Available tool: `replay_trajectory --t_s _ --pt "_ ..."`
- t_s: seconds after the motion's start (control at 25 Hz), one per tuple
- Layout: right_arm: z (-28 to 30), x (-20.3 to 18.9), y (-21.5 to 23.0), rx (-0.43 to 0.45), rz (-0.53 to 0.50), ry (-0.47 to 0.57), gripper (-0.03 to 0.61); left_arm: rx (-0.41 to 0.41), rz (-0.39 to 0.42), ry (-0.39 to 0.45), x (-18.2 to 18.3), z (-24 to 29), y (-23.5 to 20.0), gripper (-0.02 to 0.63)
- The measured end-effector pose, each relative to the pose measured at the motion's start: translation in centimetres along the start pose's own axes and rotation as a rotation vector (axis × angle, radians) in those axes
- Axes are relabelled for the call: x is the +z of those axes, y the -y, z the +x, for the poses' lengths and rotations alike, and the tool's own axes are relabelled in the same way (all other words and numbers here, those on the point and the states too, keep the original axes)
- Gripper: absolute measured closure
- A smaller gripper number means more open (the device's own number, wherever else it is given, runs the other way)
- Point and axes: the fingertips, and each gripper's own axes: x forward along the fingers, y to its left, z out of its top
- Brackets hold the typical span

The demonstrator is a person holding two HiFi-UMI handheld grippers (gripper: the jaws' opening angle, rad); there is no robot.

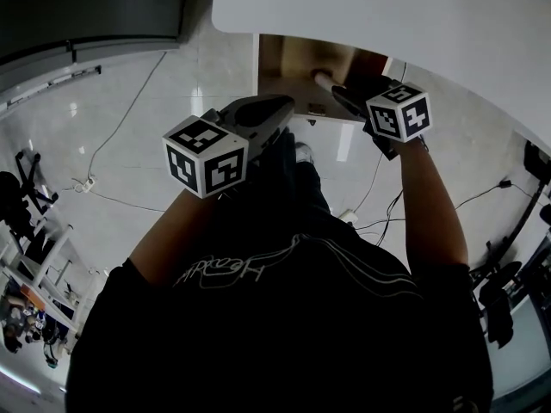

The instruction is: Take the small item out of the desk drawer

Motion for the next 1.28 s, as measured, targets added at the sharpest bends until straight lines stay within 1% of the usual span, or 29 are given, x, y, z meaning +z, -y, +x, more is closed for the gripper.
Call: replay_trajectory --t_s 0.12,0.28,0.36,0.52,0.68,0.76,1.12,1.16,1.2,1.28 --pt "1.9 -0.9 1.5 -0.032 -0.011 -0.078 0.360 0.010 -0.018 -0.002 -0.4 -0.1 -1.3 0.591" --pt "4.2 -2.7 1.9 -0.018 -0.034 -0.214 0.353 0.018 -0.036 -0.004 -1.0 -0.4 -2.2 0.591" --pt "5.2 -3.3 2.3 -0.019 -0.037 -0.262 0.351 0.020 -0.042 -0.001 -1.1 -0.5 -2.6 0.591" --pt "7.1 -3.9 2.3 0.002 0.015 -0.323 0.348 0.019 -0.053 0.002 -1.7 -0.4 -3.4 0.591" --pt "8.1 -4.2 3.1 -0.037 0.098 -0.381 0.348 0.026 -0.070 0.010 -1.8 -0.2 -4.2 0.591" --pt "8.5 -4.9 3.2 -0.055 0.124 -0.420 0.348 0.031 -0.076 0.017 -1.9 -0.3 -4.3 0.591" --pt "9.1 -5.9 4.7 -0.201 0.168 -0.498 0.351 0.056 -0.092 0.032 -2.3 -1.3 -4.9 0.591" --pt "9.0 -6.0 4.9 -0.218 0.171 -0.505 0.369 0.058 -0.094 0.035 -2.2 -1.4 -4.9 0.591" --pt "9.0 -6.1 5.1 -0.233 0.174 -0.511 0.409 0.059 -0.097 0.038 -2.2 -1.4 -4.9 0.591" --pt "9.1 -6.2 5.4 -0.246 0.179 -0.516 0.417 0.061 -0.101 0.043 -2.3 -1.4 -5.0 0.591"
